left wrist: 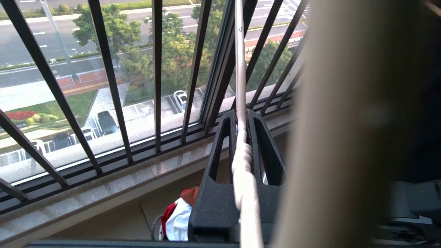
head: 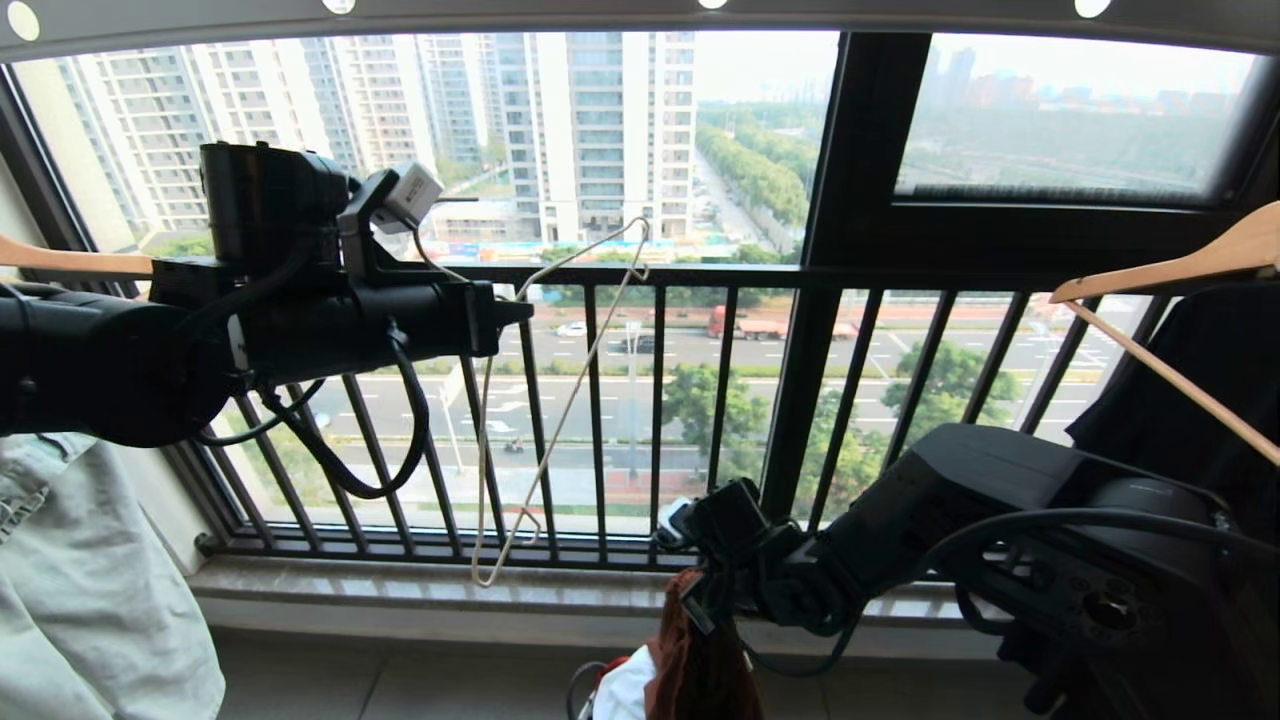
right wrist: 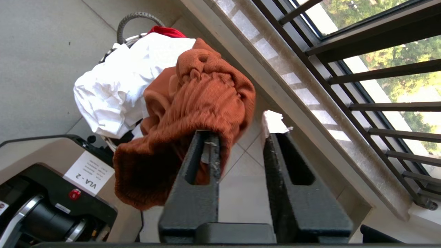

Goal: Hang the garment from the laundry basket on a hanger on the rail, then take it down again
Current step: Put clothes in the basket

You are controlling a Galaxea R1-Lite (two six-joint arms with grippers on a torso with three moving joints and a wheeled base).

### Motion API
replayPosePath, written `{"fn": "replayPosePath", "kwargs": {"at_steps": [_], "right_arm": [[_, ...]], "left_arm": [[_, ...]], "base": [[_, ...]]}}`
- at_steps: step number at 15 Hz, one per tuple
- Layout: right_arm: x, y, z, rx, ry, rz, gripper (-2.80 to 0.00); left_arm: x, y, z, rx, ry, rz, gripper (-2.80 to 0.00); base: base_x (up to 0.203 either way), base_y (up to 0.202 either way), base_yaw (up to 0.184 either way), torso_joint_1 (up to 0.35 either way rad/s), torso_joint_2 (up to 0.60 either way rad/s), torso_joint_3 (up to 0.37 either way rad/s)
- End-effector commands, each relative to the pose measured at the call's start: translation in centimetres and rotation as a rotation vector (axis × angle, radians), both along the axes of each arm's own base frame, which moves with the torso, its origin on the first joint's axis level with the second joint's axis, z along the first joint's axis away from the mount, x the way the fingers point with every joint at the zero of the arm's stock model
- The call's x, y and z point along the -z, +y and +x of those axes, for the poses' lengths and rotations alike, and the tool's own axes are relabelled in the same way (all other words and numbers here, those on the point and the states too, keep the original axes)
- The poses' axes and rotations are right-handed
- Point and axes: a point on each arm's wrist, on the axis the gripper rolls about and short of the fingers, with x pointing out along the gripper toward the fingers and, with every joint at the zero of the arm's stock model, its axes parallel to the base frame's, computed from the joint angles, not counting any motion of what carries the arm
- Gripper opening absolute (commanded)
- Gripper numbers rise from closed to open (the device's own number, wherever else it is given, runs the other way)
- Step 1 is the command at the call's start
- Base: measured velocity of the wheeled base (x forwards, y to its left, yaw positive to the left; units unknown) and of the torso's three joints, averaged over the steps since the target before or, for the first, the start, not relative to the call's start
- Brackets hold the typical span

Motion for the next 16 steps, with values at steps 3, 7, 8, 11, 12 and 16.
{"fn": "replayPosePath", "kwargs": {"at_steps": [3,7,8,11,12,16], "right_arm": [[-0.8,0.6,0.8,-0.017,0.048,-0.028,0.0],[-1.8,0.6,0.7,-0.025,0.07,-0.046,0.0],[-2.2,0.5,0.6,-0.023,0.067,-0.04,0.0],[-3.3,-0.2,-0.4,0.013,0.075,-0.012,0.0],[-3.6,-0.6,-0.9,0.034,0.083,0.006,-2.8],[-4.9,-1.7,-2.7,0.065,0.051,0.062,-2.8]], "left_arm": [[-0.1,0.0,0.0,0.0,-0.003,-0.002,-2.8],[0.1,0.0,0.1,0.0,0.002,-0.001,-2.8],[0.2,0.0,0.1,0.0,0.006,0.001,-2.8],[0.5,-0.1,0.0,0.006,0.048,0.018,-2.8],[0.5,-0.2,0.1,0.007,0.049,0.017,-2.8],[1.1,-1.0,0.3,0.028,0.07,0.025,-2.8]], "base": [[0.0,0.0,0.0,0.0,0.0,0.0],[0.0,0.0,0.0,0.0,0.0,0.0],[0.0,0.0,0.0,0.0,0.0,0.0],[0.0,0.0,0.0,0.0,0.0,0.0],[0.0,0.0,0.0,0.0,0.0,0.0],[0.0,0.0,0.0,0.0,0.0,0.0]]}}
